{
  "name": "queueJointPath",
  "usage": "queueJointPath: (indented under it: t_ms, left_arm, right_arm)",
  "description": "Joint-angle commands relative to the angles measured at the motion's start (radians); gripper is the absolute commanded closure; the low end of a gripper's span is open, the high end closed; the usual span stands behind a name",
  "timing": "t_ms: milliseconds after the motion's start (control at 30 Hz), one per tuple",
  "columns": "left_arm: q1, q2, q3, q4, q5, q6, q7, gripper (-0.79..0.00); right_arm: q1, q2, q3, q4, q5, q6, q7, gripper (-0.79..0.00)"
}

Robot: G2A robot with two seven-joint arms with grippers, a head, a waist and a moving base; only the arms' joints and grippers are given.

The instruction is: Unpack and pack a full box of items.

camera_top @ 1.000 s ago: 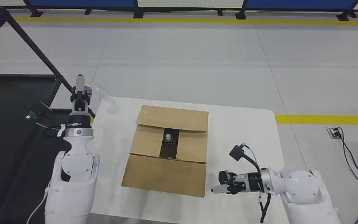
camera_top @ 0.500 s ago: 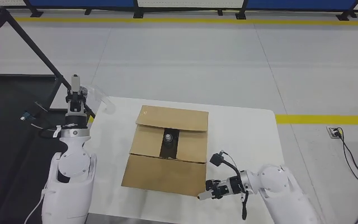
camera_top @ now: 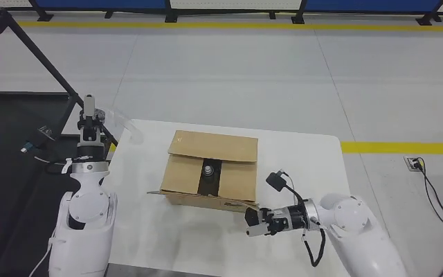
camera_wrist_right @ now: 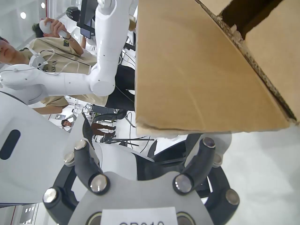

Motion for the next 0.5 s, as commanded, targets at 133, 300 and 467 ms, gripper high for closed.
queueJointPath:
  t_ms: [133,300,467]
  left_arm:
    - [0.021,0.002,-0.016,-0.018,-0.006,0.001,0.003,-0.785]
    - [0.026,0.002,-0.017,-0.025,-0.008,0.003,0.004,-0.785]
    - [0.034,0.001,-0.015,-0.032,-0.011,0.001,0.004,-0.785]
  right_arm:
    - [0.083,-0.008,-0.030,0.091,0.020,-0.004,-0.126,-0.785]
    - [0.145,-0.025,-0.080,0.120,-0.107,0.082,-0.357,-0.785]
    - [0.204,-0.050,-0.148,0.169,-0.232,0.195,-0.585,-0.785]
